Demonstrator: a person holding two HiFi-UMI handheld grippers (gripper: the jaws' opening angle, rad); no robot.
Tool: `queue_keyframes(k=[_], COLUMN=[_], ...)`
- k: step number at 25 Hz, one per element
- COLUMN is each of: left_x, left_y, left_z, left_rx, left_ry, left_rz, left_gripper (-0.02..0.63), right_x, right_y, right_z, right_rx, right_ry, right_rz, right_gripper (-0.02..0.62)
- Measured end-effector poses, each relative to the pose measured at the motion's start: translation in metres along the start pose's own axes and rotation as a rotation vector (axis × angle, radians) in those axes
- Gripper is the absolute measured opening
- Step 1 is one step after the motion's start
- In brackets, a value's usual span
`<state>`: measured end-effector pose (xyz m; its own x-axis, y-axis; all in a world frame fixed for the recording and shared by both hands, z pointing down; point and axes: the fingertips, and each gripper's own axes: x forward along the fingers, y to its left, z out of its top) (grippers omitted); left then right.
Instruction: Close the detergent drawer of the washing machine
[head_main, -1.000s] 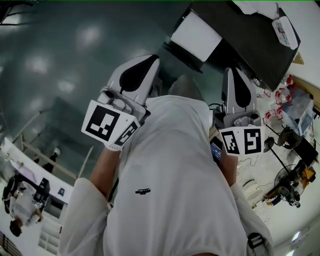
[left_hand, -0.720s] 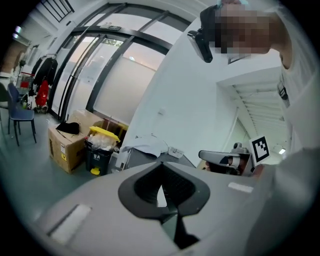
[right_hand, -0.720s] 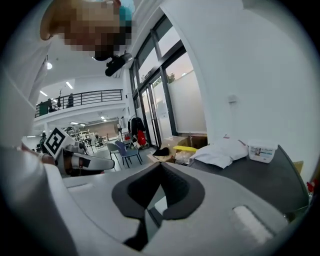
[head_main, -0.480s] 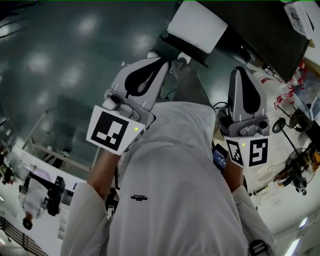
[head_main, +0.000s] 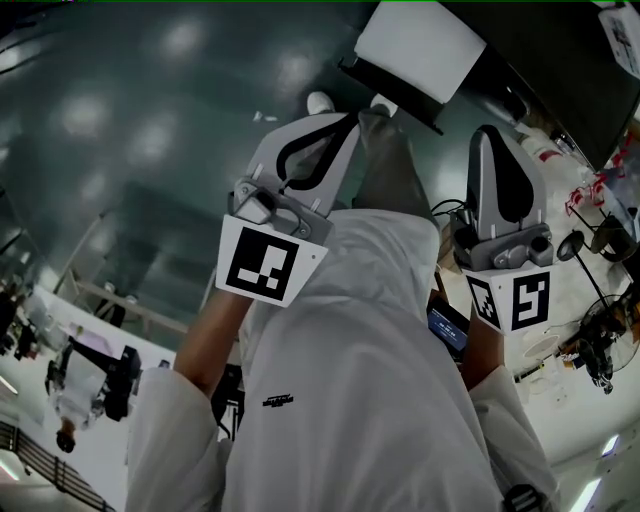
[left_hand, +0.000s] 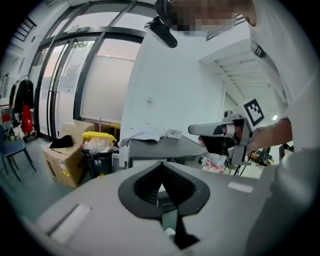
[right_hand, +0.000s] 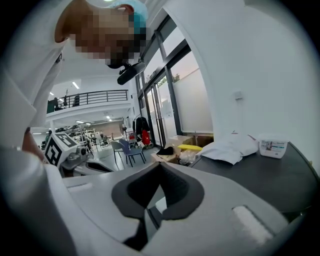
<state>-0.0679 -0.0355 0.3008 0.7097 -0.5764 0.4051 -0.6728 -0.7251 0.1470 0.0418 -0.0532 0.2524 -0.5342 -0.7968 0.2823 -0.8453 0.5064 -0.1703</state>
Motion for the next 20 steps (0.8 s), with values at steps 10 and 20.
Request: queue_keyframes(k=[10,20], left_x=[0.025,0.057], left_y=[0.004,0.004], left_z=[-0.054,-0.097], left_rx=[0.017,0.05], left_ry=[0.049,0.094], left_rz=[0.001,0.007], left_gripper=[0.014,0.014], right_x=[0.02,0.028], right_y=[0.001,-0.002], right_z=[-0.029,-0.053], right_rx=[-0.009,-0.013], right_ry=[0.036,0.076], right_rz=[0.02,0.038], right_gripper=[0.0,0.0])
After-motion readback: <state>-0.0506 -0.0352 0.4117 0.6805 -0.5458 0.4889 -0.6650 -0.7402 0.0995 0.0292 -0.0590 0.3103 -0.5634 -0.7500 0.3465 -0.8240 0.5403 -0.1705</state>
